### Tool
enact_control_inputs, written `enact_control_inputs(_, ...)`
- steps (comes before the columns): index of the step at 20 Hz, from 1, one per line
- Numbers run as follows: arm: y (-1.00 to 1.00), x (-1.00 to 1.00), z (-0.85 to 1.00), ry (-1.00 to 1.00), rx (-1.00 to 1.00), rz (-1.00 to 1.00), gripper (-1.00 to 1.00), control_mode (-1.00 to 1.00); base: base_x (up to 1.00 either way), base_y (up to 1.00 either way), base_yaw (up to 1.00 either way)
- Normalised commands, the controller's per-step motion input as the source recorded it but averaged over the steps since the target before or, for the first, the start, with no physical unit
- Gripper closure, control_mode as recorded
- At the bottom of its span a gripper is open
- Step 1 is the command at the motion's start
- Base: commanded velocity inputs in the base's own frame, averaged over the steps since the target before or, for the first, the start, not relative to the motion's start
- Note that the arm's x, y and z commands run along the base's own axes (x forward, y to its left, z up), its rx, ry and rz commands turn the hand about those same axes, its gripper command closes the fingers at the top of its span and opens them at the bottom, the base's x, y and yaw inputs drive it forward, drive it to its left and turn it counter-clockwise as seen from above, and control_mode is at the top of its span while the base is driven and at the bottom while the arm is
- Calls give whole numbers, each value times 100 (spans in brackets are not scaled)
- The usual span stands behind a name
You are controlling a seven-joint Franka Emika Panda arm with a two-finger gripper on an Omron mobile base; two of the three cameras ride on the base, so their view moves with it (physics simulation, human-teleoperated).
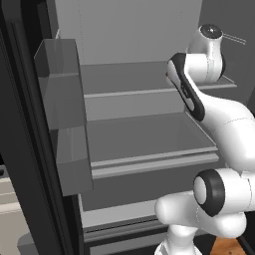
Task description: Move the hot dog bun to the plate on the dining table and place the condiment next to that plate. Then navigate to the fridge and take the sausage and place it on the plate as well.
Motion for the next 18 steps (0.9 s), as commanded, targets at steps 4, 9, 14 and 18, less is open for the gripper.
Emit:
enact_control_inputs(4,-7,38,-6,0,-1,4,-100,-100,0,0,0)
enact_control_inputs(9,-11,33,-20,0,0,4,-100,-100,0,0,0)
enact_control_inputs(14,-2,18,-34,0,0,4,-100,-100,0,0,0)
enact_control_inputs(18,0,15,-45,4,0,6,-100,-100,0,0,0)
